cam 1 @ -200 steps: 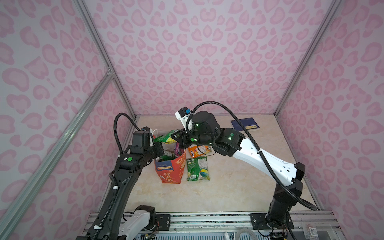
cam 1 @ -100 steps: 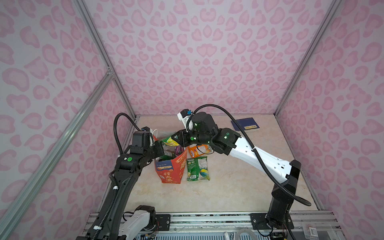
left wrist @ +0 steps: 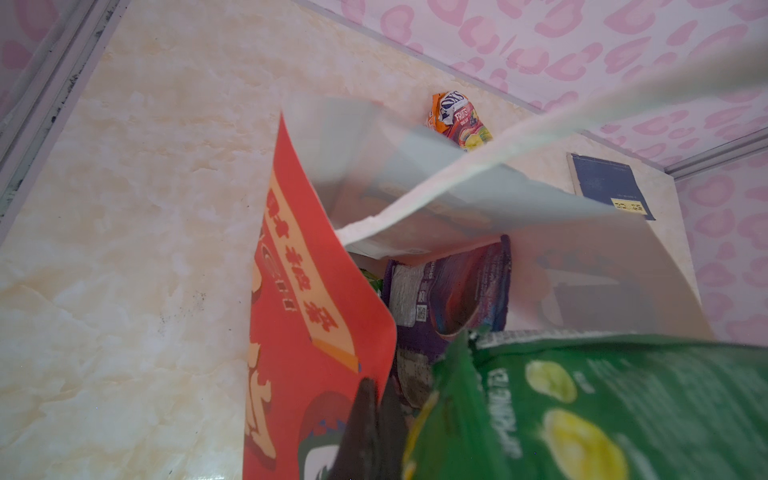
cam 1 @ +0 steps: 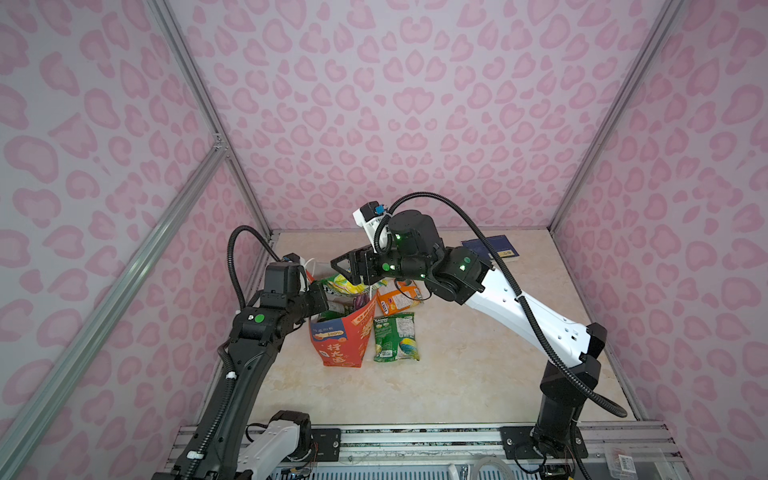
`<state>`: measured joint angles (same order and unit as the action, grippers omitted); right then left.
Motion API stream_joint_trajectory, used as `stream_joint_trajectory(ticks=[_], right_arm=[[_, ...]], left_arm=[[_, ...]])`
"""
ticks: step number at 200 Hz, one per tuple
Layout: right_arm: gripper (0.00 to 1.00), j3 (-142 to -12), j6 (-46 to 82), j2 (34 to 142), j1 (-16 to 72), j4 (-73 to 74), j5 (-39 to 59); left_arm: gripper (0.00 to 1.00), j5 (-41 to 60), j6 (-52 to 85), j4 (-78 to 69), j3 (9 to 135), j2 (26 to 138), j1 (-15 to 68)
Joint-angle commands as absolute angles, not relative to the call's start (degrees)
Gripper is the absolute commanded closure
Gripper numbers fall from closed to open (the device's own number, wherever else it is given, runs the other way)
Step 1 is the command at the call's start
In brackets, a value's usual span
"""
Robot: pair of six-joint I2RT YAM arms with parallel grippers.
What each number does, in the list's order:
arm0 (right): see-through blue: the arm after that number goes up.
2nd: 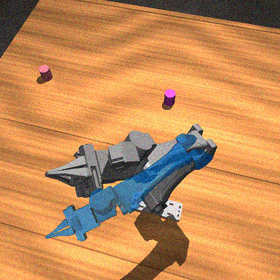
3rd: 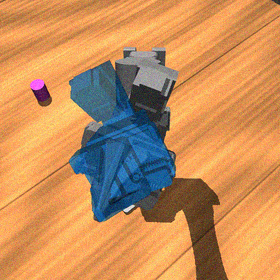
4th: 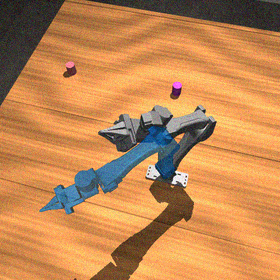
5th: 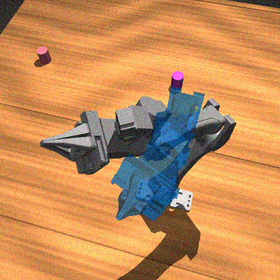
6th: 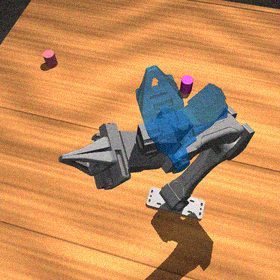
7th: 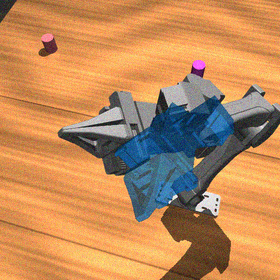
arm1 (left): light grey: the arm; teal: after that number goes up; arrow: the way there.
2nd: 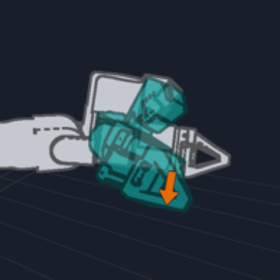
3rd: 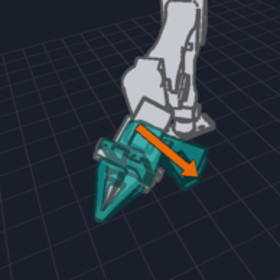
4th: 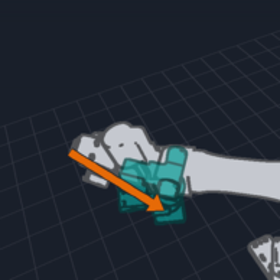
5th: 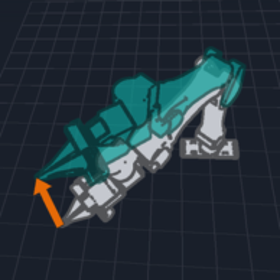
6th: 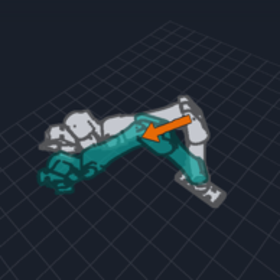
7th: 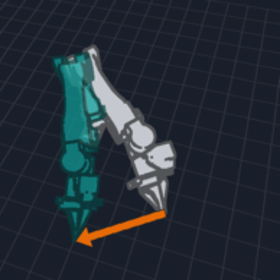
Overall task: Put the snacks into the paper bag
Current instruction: 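Lower the green packet into the bag and open the right gripper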
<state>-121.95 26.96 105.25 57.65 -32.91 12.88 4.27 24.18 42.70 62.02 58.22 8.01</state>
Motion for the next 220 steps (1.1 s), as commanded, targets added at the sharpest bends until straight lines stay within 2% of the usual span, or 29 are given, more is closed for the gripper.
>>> stream_joint_trajectory(ticks=[1,44,66,89,104,131,146,154,163,185,200,220], right_arm=[[0.23,-122.32,22.37,103.91,57.72,-36.77,7.24],[0.17,-115.87,18.83,99.15,58.45,-40.08,-14.41],[0.16,-112.84,20.63,99.21,58.03,-40.31,-14.99],[0.19,-110.45,22.37,100.24,57.40,-37.50,-11.98],[0.28,-111.10,23.40,102.11,56.60,-36.96,-10.63],[0.55,-112.00,24.40,104.49,55.45,-34.49,-7.61],[0.76,-114.37,24.51,106.46,54.98,-35.41,-5.98],[0.91,-115.72,24.71,107.33,54.98,-36.25,-5.28],[1.00,-116.35,24.85,107.51,54.94,-36.49,-4.67],[1.00,-116.11,24.21,105.95,55.18,-34.94,-4.07],[1.00,-118.39,23.37,105.71,55.12,-35.85,-3.69],[1.00,-120.84,22.35,105.66,55.05,-37.49,-3.44]], left_arm=[[0.97,2.87,24.15,43.37,61.87,58.20,7.99],[0.97,2.60,24.26,43.47,61.95,58.25,7.92],[0.97,2.56,24.26,43.50,61.88,58.10,7.95],[0.97,2.90,24.26,43.38,61.96,58.01,8.00],[0.97,2.82,24.33,43.39,61.90,57.93,7.99],[0.97,2.81,24.30,43.46,61.99,57.84,7.95],[0.97,2.45,24.32,43.46,61.96,57.42,7.99],[0.97,1.94,24.35,43.48,61.96,57.26,8.00],[0.96,1.15,24.43,43.79,62.12,57.22,8.00],[0.87,0.88,24.84,44.76,63.29,57.61,8.00],[0.74,1.38,25.63,45.90,64.57,57.95,8.08],[0.65,-3.24,26.89,49.89,67.44,57.97,8.08]])
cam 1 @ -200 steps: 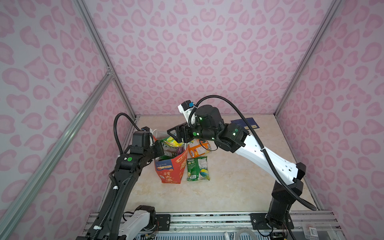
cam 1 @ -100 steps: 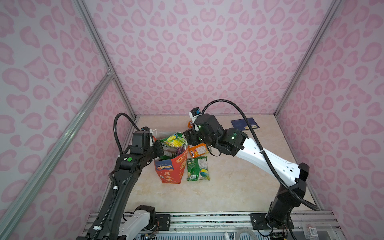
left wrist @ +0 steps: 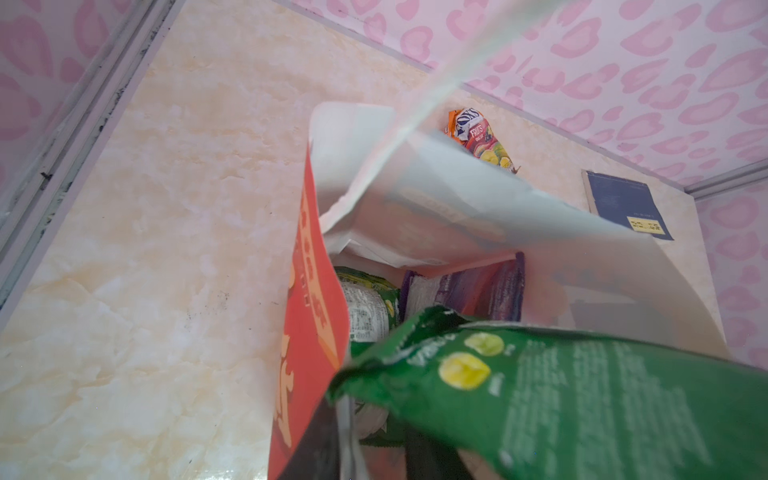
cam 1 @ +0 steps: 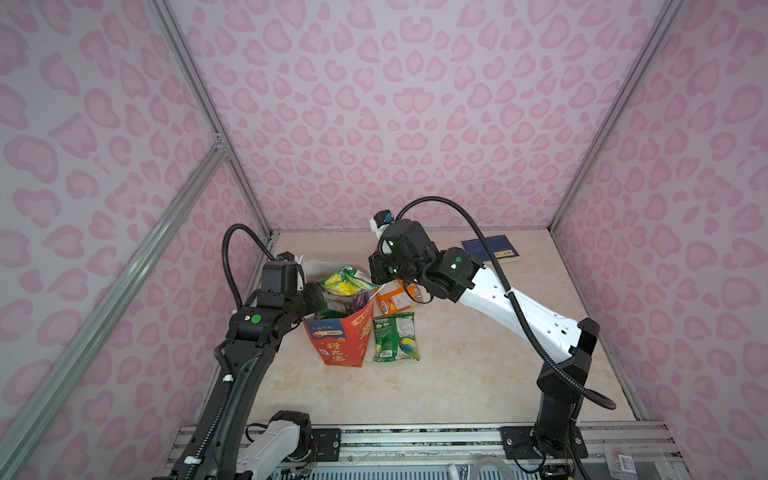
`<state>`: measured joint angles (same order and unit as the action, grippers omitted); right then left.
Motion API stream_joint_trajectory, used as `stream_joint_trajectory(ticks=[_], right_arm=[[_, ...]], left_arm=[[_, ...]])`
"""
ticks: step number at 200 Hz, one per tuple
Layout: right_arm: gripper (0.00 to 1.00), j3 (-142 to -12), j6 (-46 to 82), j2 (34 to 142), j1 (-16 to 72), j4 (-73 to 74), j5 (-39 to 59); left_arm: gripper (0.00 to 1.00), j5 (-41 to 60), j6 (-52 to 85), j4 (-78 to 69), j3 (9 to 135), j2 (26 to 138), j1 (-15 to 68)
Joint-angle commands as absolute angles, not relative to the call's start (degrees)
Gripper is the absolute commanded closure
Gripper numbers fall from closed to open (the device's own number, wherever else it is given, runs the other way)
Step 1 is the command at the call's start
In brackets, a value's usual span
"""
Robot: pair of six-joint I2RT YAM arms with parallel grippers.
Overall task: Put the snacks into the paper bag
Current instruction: 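Lower the green packet into the bag and open the right gripper, then grasp the bag rim with the right gripper while the left gripper lifts the handle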
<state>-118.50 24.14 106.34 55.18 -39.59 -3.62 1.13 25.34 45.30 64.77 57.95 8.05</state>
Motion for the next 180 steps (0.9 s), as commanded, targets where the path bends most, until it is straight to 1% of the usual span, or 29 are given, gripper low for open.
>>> stream_joint_trajectory(ticks=[1,7,9,12,25,39,90,102,116,128,146,153,166,180], right_arm=[[1.00,-120.85,22.29,105.61,55.08,-37.47,-3.44],[1.00,-120.81,22.09,105.41,54.96,-37.40,-3.27],[1.00,-120.77,22.07,105.34,54.94,-37.43,-3.26],[1.00,-120.79,21.91,105.26,54.93,-37.48,-3.15],[1.00,-120.29,21.80,105.05,54.75,-37.47,-2.53],[1.00,-119.40,21.95,104.88,54.31,-37.29,-1.49],[1.00,-115.88,22.32,103.39,53.42,-35.28,1.03],[1.00,-115.39,22.49,103.01,53.19,-35.07,1.49],[1.00,-114.76,22.57,102.68,52.96,-34.90,1.88],[1.00,-114.02,22.59,102.33,52.88,-34.71,2.10],[1.00,-112.50,22.77,101.83,52.60,-33.82,2.71],[1.00,-111.89,23.06,101.65,52.48,-33.51,3.02],[1.00,-110.96,23.21,101.28,52.20,-33.06,3.43],[1.00,-110.18,23.32,100.86,52.06,-32.72,3.52]], left_arm=[[0.65,-3.55,26.98,50.08,67.60,57.94,8.08],[0.65,-5.50,27.48,51.32,68.41,57.65,8.05],[0.61,-5.92,27.63,51.65,68.65,57.54,8.06],[0.59,-6.87,27.89,52.20,69.09,57.37,8.08],[0.52,-8.30,28.21,53.43,70.32,56.36,8.08],[0.46,-7.15,27.89,54.27,71.30,55.51,8.05],[0.47,-5.34,27.07,55.27,73.94,57.23,8.06],[0.47,-6.30,26.91,56.14,75.26,57.78,8.04],[0.45,-9.73,26.89,57.81,76.72,58.04,8.06],[0.38,-12.22,26.75,57.94,78.23,57.69,8.01],[0.14,-14.47,25.76,56.15,77.96,57.41,8.01],[0.09,-15.44,25.89,55.78,77.78,58.04,7.99],[0.10,-15.56,26.31,56.30,78.20,60.51,7.83],[0.15,-15.17,27.70,55.89,78.23,62.88,7.74]])
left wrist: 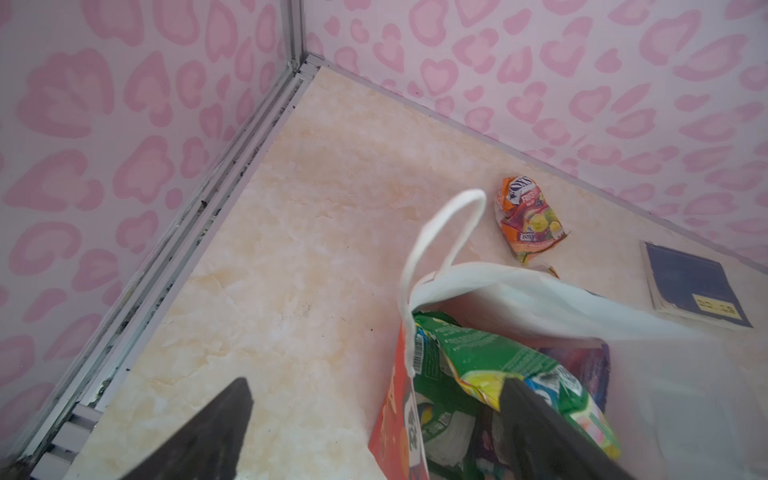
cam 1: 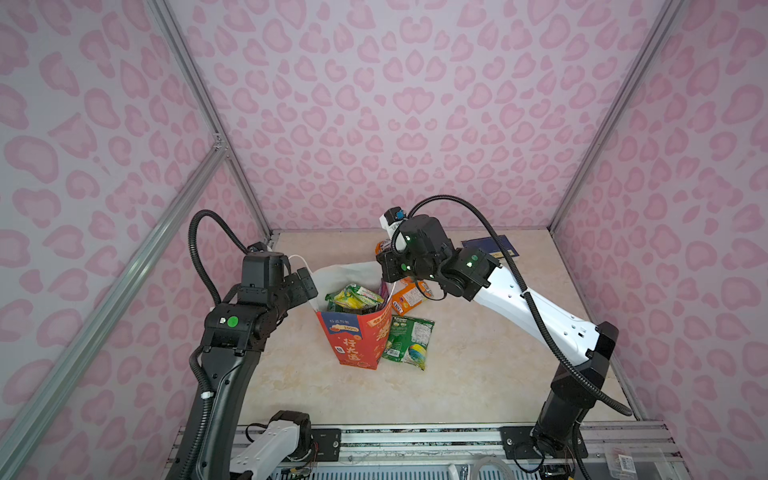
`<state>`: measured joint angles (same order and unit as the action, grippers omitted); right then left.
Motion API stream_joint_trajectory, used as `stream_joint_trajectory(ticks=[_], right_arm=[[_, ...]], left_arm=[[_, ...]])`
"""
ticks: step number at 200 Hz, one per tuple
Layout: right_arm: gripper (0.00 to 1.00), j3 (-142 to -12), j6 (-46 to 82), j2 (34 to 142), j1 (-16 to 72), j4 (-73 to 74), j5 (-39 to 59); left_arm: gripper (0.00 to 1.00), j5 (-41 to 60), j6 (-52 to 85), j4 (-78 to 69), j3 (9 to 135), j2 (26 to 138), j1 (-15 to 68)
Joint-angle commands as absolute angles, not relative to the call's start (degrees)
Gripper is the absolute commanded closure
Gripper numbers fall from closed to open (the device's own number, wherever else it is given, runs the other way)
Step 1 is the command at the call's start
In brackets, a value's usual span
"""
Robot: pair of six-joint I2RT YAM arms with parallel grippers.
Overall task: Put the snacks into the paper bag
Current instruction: 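Grasp the bag rim with the right gripper while the left gripper lifts the handle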
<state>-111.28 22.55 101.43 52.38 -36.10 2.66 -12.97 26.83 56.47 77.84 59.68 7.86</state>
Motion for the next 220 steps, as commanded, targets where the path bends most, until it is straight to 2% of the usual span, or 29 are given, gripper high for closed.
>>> stream_joint_trajectory(ticks=[1,17,28,43,51,66,82,104,137,159,220], right_arm=[[1.00,-110.15,23.35,100.84,52.05,-32.71,3.52],[1.00,-109.69,23.35,100.48,51.87,-32.78,3.69],[1.00,-109.55,23.23,100.25,51.87,-32.98,3.87],[1.00,-109.21,22.88,99.94,51.72,-33.08,3.82],[1.00,-109.23,22.76,99.95,51.54,-33.20,4.16],[1.00,-110.61,22.20,100.42,51.21,-33.49,5.78],[1.00,-115.84,20.87,102.10,51.25,-35.41,7.04],[1.00,-125.71,19.91,104.72,50.84,-38.27,9.41],[1.00,-136.34,20.05,105.84,47.22,-42.01,12.23],[1.00,-134.43,21.66,102.37,42.76,-42.11,13.22],[1.00,-116.15,23.97,85.63,28.27,-39.48,14.12]], left_arm=[[0.15,-15.19,27.78,55.80,78.18,62.99,7.74],[0.22,-15.05,29.09,53.67,77.52,64.90,7.61],[0.34,-14.70,29.59,53.22,78.44,66.80,7.47],[0.62,-12.64,30.06,52.50,79.96,68.81,7.38],[0.81,-9.64,29.98,52.17,81.08,69.27,7.33],[0.96,-1.27,29.36,50.98,83.12,68.72,7.33],[0.97,4.03,29.81,51.08,86.98,67.17,7.38],[0.97,4.61,29.83,53.77,95.54,66.07,8.38],[0.97,10.63,29.91,53.35,102.39,68.13,13.46],[0.97,14.83,31.90,51.04,104.04,71.89,19.00],[0.97,15.65,35.61,42.82,113.31,84.77,34.26]])
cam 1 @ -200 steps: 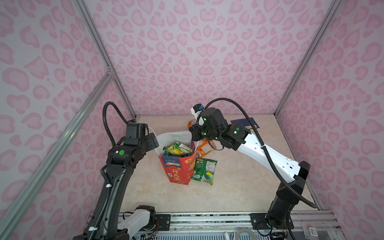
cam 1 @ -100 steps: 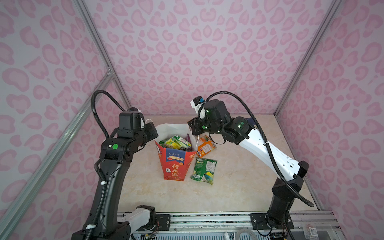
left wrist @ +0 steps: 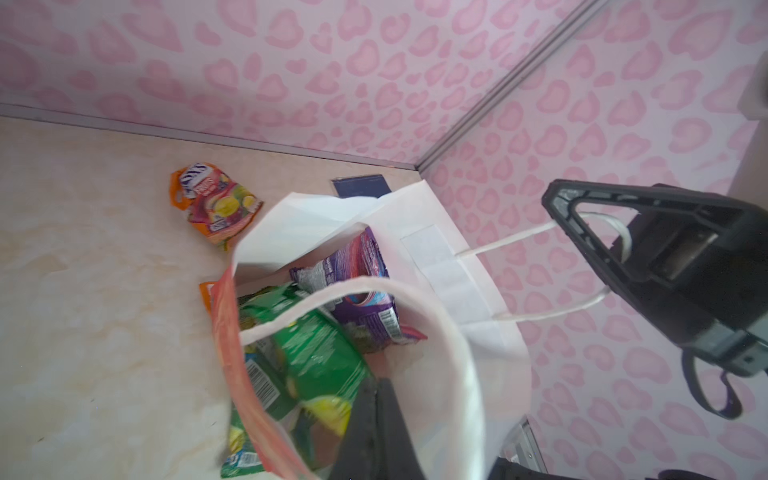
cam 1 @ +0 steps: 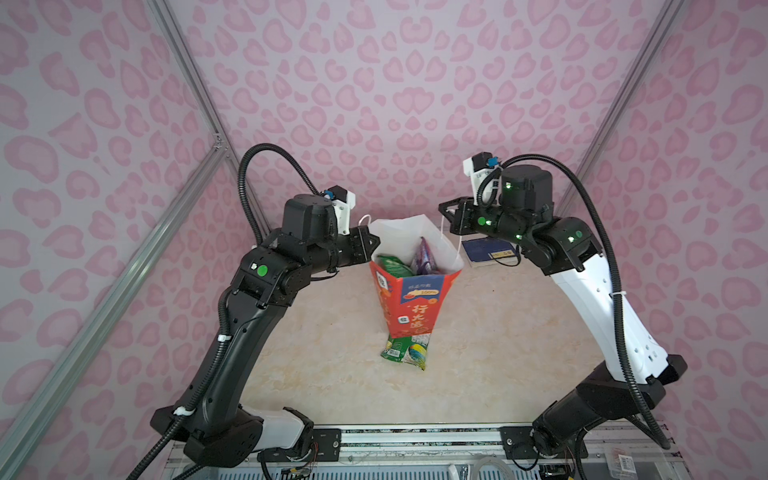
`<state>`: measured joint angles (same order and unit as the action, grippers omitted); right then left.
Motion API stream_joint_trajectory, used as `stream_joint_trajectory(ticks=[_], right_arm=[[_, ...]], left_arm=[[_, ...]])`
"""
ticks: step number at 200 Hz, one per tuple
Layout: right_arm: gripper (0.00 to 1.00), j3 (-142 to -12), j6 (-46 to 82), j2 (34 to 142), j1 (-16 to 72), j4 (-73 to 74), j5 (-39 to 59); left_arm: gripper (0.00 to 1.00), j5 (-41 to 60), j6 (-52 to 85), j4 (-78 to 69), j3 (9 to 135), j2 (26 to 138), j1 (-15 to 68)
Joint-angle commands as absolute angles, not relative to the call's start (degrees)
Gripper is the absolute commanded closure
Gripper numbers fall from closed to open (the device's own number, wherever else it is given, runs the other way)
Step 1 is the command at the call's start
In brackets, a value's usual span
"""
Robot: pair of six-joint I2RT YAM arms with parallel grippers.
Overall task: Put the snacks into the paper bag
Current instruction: 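Grasp the bag rim with the right gripper while the left gripper lifts the handle, then hold the bag with the right gripper while the left gripper releases the handle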
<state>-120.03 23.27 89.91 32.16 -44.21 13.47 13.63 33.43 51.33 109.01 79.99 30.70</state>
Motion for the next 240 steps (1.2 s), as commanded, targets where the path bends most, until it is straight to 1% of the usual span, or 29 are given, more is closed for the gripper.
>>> stream_joint_trajectory(ticks=[1,23,35,62,81,103,135,165,188,225,240], right_arm=[[1.00,-115.86,23.90,85.35,27.98,-39.51,14.00],[1.00,-109.43,24.40,80.08,20.19,-38.86,14.33],[1.00,-107.39,25.13,77.93,15.39,-39.25,15.38],[1.00,-102.73,25.09,74.40,10.07,-38.46,16.47],[1.00,-100.18,25.33,74.01,7.72,-38.18,17.93],[1.00,-95.83,25.92,73.39,6.45,-36.12,19.67],[1.00,-90.50,26.69,73.50,6.16,-33.05,20.77],[1.00,-87.67,27.30,74.26,6.18,-30.87,21.65],[1.00,-85.96,28.35,74.32,6.17,-29.18,22.88],[1.00,-81.67,30.49,74.11,6.31,-26.21,25.46],[1.00,-80.30,31.11,73.98,7.04,-25.07,25.92]], left_arm=[[0.97,15.65,35.65,42.77,113.56,85.10,34.53],[0.97,16.37,36.21,40.69,120.05,93.76,39.67],[0.97,16.67,36.83,41.22,125.99,99.42,41.54],[0.97,18.38,39.39,42.10,138.50,111.59,44.07],[0.97,19.39,41.65,41.35,142.82,117.08,45.23],[0.97,19.60,42.71,40.61,142.87,119.96,46.23],[0.97,18.57,42.50,40.56,140.20,120.81,46.98],[0.97,17.69,41.94,40.35,137.02,120.92,47.02],[0.97,16.90,40.75,42.19,137.02,121.86,47.06],[0.97,14.52,40.13,44.91,134.39,121.56,45.96],[0.97,10.80,39.49,47.08,132.81,120.67,45.42]])
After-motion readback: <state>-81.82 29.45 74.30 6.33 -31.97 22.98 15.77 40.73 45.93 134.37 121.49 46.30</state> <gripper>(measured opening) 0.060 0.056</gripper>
